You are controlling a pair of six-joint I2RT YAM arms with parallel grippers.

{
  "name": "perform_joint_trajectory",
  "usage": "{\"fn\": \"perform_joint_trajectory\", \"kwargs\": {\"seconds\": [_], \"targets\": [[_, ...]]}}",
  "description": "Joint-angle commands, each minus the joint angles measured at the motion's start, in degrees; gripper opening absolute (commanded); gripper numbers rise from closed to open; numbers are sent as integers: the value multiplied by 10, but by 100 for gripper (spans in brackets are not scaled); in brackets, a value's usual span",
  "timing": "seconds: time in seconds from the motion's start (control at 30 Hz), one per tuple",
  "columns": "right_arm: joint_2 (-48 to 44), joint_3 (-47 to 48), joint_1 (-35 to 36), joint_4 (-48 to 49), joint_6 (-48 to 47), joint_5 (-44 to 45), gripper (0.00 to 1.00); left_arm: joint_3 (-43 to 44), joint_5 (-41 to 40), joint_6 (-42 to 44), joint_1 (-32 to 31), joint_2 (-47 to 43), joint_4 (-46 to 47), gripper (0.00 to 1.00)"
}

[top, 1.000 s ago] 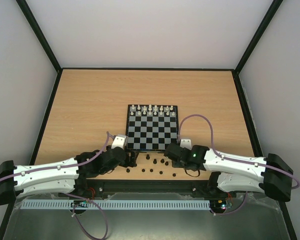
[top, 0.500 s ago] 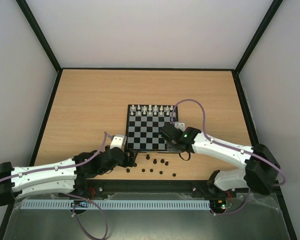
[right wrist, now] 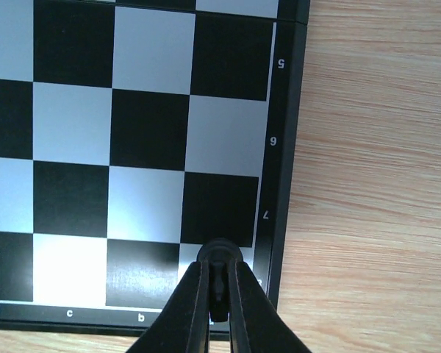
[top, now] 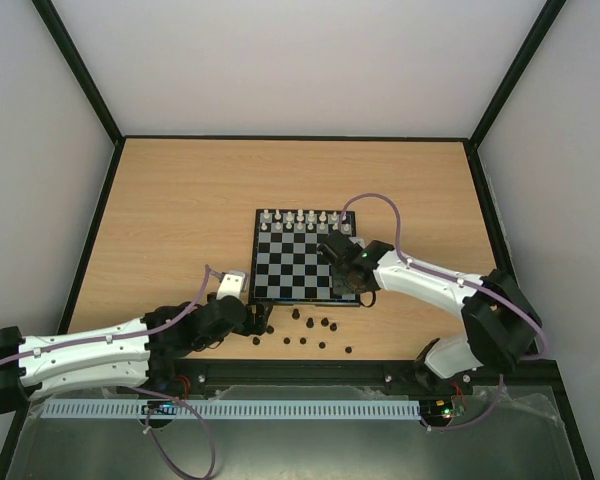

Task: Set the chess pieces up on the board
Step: Place the chess piece on the chessboard.

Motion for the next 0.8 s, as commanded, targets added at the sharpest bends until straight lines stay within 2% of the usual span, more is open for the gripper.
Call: {"fn": "perform_joint_trajectory", "kwargs": {"seconds": [0.0,0.77], "targets": [[17,9,-16,7,-23,-21,5,-7,-11,-5,-6,-3,-12,99],[51,9,-37,27,-51,-31,8,-11,-17,-10,-6,4,-14,99]]}}
